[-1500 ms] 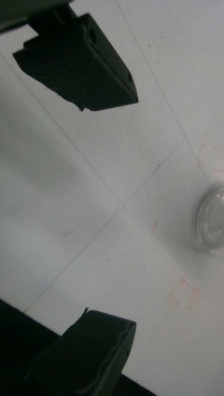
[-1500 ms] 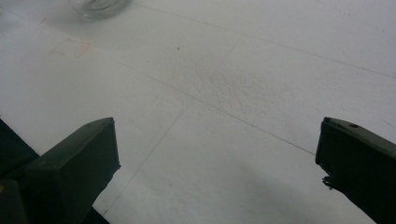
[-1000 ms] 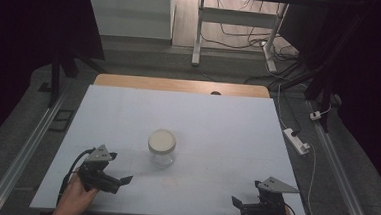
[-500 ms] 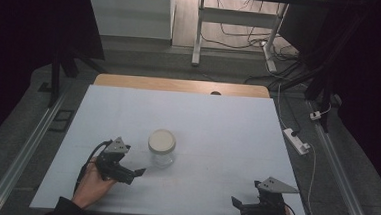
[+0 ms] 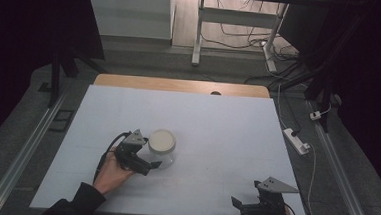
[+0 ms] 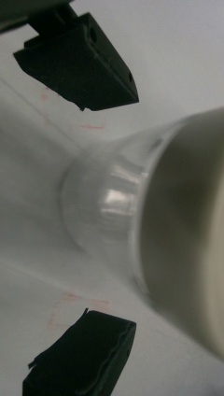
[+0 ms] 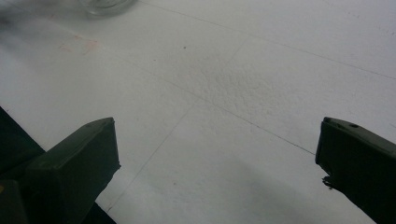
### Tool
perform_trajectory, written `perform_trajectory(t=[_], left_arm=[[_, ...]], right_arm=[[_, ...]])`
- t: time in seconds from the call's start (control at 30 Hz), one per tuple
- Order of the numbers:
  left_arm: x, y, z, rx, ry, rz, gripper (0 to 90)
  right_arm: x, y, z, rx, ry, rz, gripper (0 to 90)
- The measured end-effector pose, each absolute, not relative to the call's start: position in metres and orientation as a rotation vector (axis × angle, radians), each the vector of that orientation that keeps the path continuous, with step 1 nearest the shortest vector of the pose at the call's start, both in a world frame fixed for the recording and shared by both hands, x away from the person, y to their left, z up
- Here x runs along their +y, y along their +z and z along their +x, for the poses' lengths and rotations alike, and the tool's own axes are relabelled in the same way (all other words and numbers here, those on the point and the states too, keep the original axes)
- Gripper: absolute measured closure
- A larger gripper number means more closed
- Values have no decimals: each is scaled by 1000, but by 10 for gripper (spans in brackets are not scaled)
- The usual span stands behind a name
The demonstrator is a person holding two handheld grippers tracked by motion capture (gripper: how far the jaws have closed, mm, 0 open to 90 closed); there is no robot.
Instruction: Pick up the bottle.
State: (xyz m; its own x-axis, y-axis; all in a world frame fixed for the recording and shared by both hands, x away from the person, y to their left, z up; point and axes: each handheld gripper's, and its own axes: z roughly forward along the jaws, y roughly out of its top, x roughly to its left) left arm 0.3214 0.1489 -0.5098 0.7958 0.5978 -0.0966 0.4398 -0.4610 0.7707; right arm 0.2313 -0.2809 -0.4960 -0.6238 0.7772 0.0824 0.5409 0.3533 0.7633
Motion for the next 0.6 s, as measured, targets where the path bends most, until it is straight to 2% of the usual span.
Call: perform_trajectory(t=[0.6], left_arm=[[126, -518, 334, 727, 284, 2156, 0]], right_arm=[[-280, -496, 231, 2334, 1135, 1158, 0]])
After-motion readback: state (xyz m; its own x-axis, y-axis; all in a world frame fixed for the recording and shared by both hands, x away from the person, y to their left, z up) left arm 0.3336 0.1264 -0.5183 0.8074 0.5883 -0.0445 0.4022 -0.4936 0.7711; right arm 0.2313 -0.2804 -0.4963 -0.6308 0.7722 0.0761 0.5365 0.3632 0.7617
